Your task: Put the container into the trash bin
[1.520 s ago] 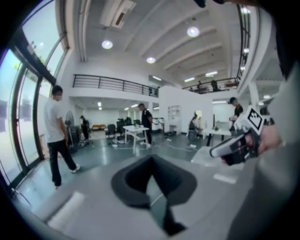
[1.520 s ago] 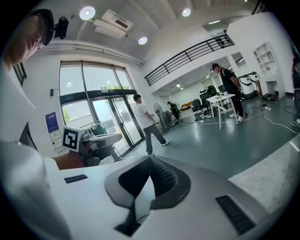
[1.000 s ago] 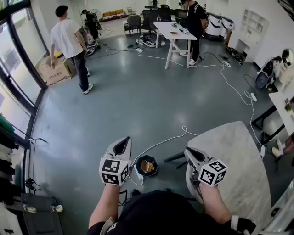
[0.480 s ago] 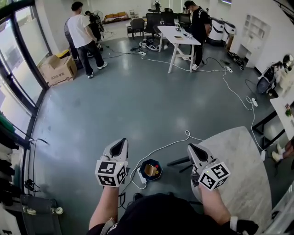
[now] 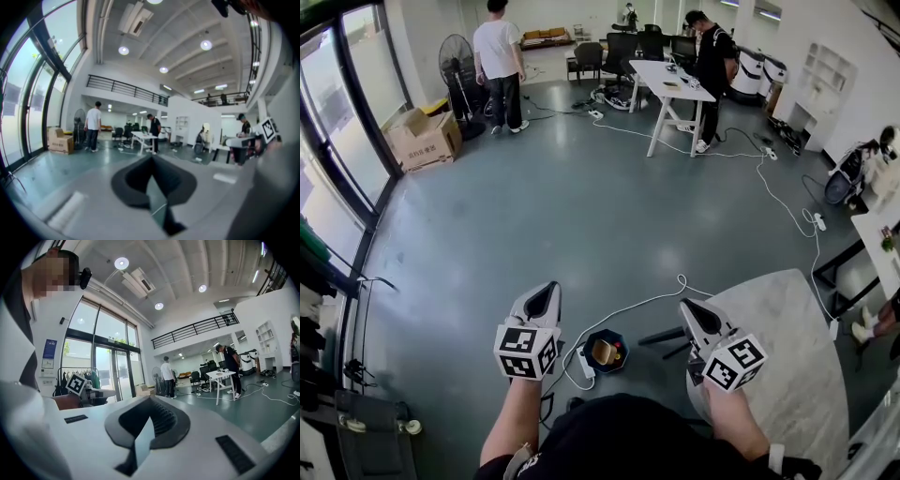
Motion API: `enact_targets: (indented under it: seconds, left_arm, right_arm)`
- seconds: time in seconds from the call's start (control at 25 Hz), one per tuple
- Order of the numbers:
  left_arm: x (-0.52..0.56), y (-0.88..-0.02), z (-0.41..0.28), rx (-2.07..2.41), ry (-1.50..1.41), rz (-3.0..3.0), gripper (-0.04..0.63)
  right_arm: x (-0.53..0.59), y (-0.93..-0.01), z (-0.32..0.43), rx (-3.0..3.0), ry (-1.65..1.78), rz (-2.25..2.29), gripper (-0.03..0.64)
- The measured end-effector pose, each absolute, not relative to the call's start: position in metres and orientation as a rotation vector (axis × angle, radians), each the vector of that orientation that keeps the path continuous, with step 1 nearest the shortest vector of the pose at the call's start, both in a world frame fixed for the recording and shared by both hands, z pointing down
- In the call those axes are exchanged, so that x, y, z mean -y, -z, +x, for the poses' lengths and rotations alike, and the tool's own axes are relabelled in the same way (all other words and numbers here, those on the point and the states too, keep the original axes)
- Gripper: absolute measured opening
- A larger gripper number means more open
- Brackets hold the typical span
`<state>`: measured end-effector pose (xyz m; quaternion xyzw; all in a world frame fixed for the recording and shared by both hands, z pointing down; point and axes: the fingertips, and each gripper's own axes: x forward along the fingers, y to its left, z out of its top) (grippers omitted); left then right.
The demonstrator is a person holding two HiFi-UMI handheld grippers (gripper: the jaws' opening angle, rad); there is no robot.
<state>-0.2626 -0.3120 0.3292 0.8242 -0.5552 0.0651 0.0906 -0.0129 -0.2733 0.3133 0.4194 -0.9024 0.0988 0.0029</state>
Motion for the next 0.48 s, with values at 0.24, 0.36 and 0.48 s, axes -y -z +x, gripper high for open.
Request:
enact_targets:
  seconds: [0.24,0.36,0.48]
  left_arm:
    - [0.307,-0.328,-0.270,1.668,-0.185,2.436,0.011]
    - [0.303,-0.330,-0.276,1.675,-0.181,2.421,0.010]
    - [0.297,-0.330,-0.282,1.680,-0.181,2.413,0.011]
  right_arm:
    - [0.268,-0.313,-0.015,2.839,-0.302,1.306,-0.009]
    - [0.263,-0.314,-0.020,2.841,-0.305,1.295,-0.009]
    - [0.258,-0.315,-0.025,2.843,-0.306,1.285,-0.009]
